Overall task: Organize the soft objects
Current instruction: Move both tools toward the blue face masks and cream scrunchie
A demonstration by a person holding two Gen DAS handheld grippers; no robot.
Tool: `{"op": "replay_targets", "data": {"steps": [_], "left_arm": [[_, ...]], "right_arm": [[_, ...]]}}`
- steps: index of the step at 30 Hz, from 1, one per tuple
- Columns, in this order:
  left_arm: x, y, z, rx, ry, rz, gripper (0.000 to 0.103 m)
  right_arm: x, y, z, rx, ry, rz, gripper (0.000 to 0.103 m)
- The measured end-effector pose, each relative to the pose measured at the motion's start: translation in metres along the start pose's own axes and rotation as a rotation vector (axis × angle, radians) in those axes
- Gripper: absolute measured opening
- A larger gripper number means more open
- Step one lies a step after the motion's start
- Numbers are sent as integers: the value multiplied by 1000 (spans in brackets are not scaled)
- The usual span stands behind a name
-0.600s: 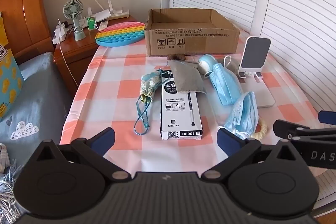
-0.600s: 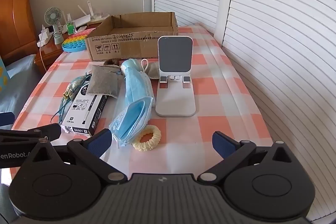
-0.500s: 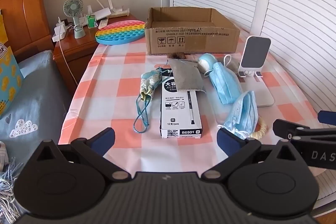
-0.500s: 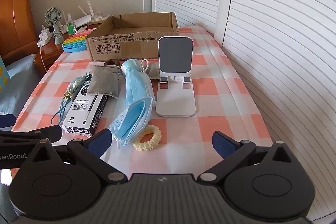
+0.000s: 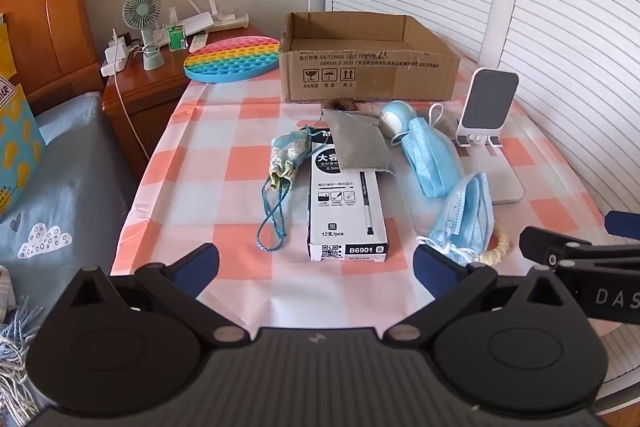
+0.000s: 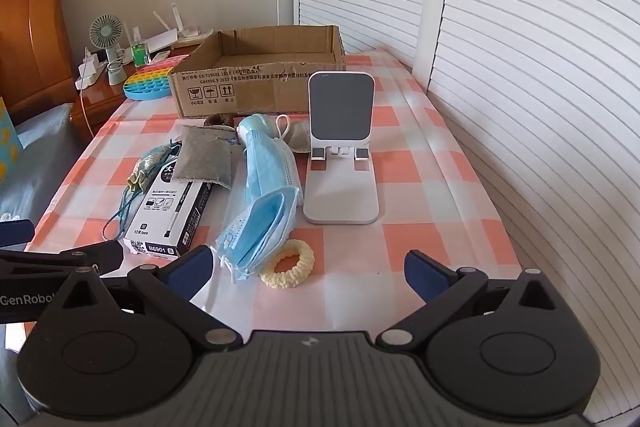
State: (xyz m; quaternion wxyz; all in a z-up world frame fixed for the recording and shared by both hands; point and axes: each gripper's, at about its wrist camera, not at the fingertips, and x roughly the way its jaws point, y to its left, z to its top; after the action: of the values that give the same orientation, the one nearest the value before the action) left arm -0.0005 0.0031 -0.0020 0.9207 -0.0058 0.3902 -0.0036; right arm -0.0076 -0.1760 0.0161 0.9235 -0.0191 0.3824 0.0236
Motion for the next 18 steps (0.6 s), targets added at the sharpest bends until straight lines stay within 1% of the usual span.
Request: {"op": "replay_targets", "data": {"steps": [18], "left_arm": [[4,1,0,-4,8,-2,102]], "right_arm": [[2,1,0,0,3,8,103]]}}
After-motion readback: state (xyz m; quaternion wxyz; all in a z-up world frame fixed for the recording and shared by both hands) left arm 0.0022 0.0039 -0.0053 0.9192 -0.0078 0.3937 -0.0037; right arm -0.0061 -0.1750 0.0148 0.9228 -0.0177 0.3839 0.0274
